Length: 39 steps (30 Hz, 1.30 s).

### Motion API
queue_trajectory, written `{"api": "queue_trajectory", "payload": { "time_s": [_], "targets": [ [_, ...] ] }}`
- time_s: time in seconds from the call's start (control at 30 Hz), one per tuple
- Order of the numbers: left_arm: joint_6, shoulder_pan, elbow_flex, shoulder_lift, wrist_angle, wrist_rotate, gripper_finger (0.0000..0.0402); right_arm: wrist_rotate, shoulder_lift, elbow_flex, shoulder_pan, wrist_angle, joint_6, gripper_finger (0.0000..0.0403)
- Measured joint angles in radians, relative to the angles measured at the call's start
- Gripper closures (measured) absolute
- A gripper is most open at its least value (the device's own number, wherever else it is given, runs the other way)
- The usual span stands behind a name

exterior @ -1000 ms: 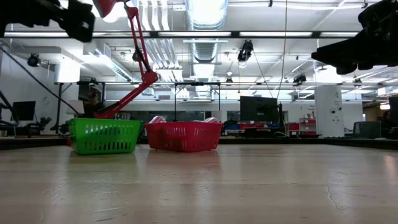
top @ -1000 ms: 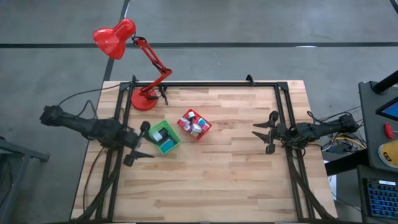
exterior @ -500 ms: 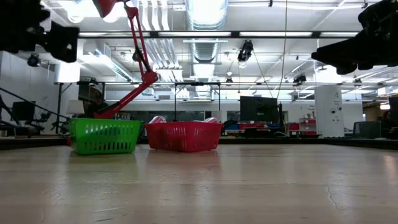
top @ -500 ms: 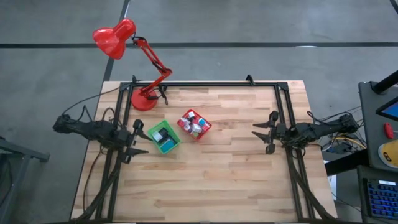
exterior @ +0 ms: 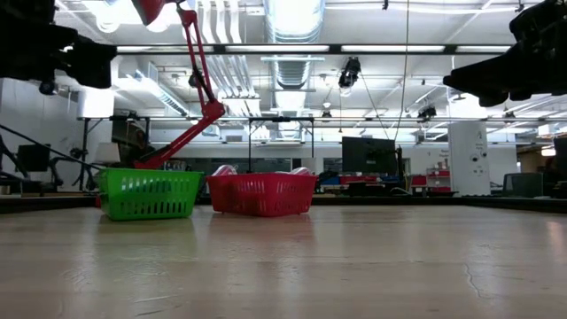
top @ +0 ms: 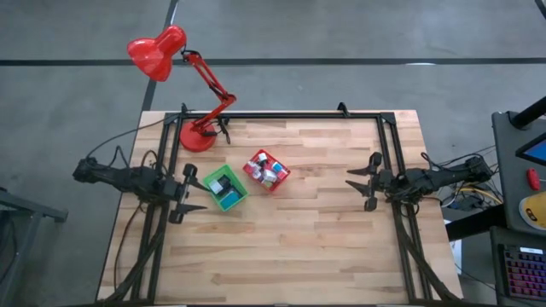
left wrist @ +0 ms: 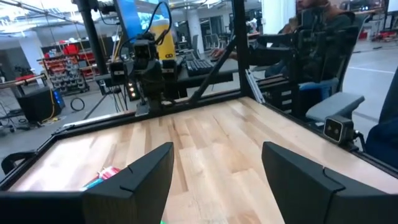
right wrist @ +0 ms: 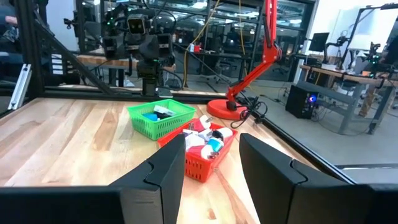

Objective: Pick & Place Office items
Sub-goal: Return to Home Position

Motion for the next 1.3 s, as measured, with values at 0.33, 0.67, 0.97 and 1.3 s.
{"api": "queue_trajectory", "payload": {
  "time_s": [0.33, 0.67, 0.97, 1.3],
  "targets": [
    [0.016, 0.0, -0.06, 0.005, 0.064, 0.001, 0.0152, 0.0, 0.003, 0.0, 0.0, 0.0, 0.0, 0.0252],
    [0.016, 0.0, -0.06, 0.006, 0.062, 0.001, 0.0152, 0.0, 0.003, 0.0, 0.0, 0.0, 0.0, 0.0252],
    [0.016, 0.0, -0.06, 0.006, 0.061, 0.001, 0.0152, 0.0, 0.003, 0.0, 0.0, 0.0, 0.0, 0.0252],
    [0.016, 0.0, -0.061, 0.006, 0.06, 0.001, 0.0152, 0.0, 0.003, 0.0, 0.0, 0.0, 0.0, 0.0252]
  ]
}}
